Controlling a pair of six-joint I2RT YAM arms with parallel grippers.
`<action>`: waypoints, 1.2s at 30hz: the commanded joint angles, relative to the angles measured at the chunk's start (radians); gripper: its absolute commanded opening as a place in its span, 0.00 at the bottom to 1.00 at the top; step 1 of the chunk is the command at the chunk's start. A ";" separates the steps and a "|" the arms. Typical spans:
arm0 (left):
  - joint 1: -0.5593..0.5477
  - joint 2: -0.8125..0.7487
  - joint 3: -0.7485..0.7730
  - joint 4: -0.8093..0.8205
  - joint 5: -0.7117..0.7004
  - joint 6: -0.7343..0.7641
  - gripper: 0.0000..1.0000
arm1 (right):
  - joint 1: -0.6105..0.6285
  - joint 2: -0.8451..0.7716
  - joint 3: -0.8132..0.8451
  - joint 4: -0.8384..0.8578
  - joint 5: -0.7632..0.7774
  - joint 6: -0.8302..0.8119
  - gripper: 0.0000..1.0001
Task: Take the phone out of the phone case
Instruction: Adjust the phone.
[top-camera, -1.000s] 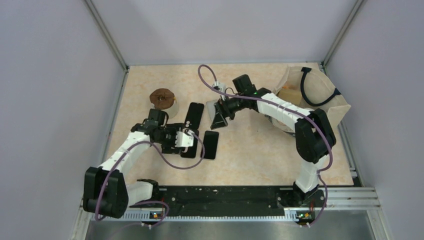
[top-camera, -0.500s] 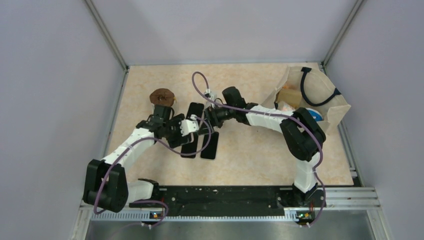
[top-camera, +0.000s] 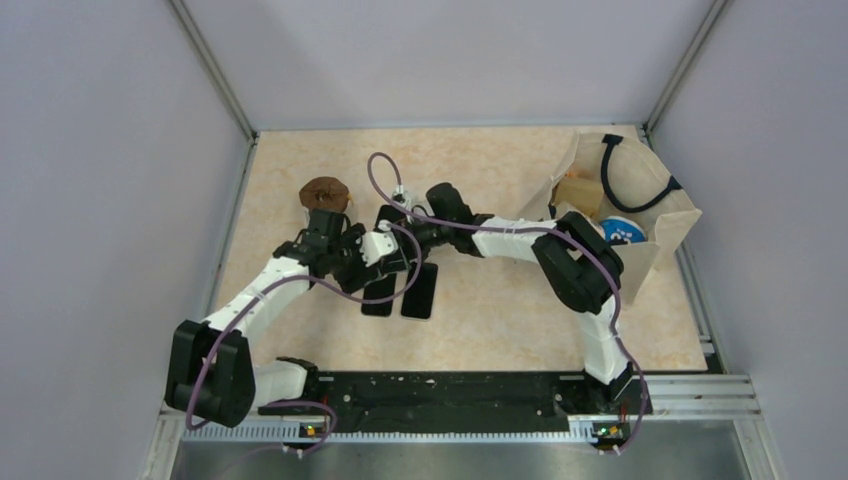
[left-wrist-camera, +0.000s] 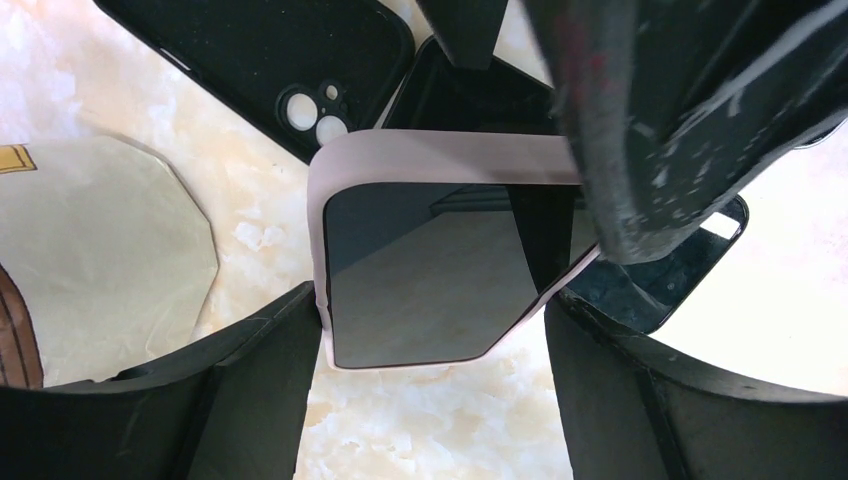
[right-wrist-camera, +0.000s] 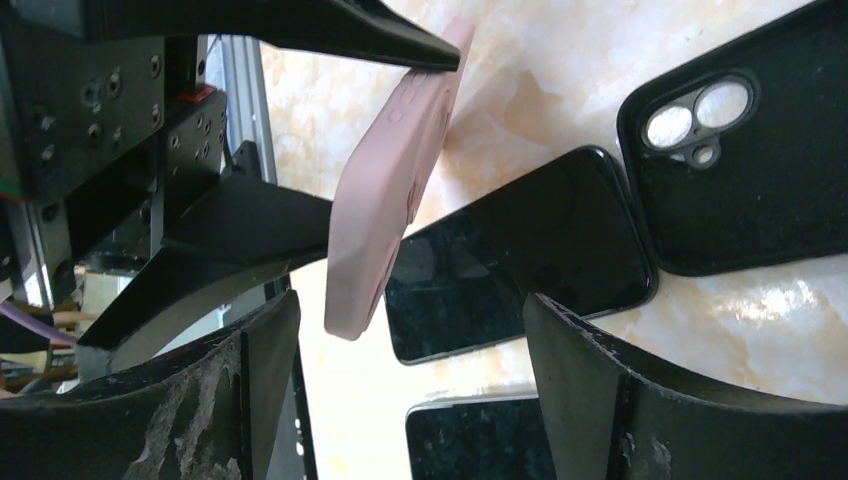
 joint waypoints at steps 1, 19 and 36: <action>-0.013 -0.043 0.009 0.066 -0.019 -0.043 0.00 | 0.029 0.024 0.075 0.054 0.015 0.016 0.81; -0.040 -0.076 -0.003 0.057 -0.053 -0.100 0.00 | 0.076 0.071 0.147 -0.005 0.061 -0.026 0.31; -0.017 -0.154 0.139 -0.317 0.013 0.020 0.15 | 0.060 -0.027 0.137 -0.081 0.050 -0.137 0.00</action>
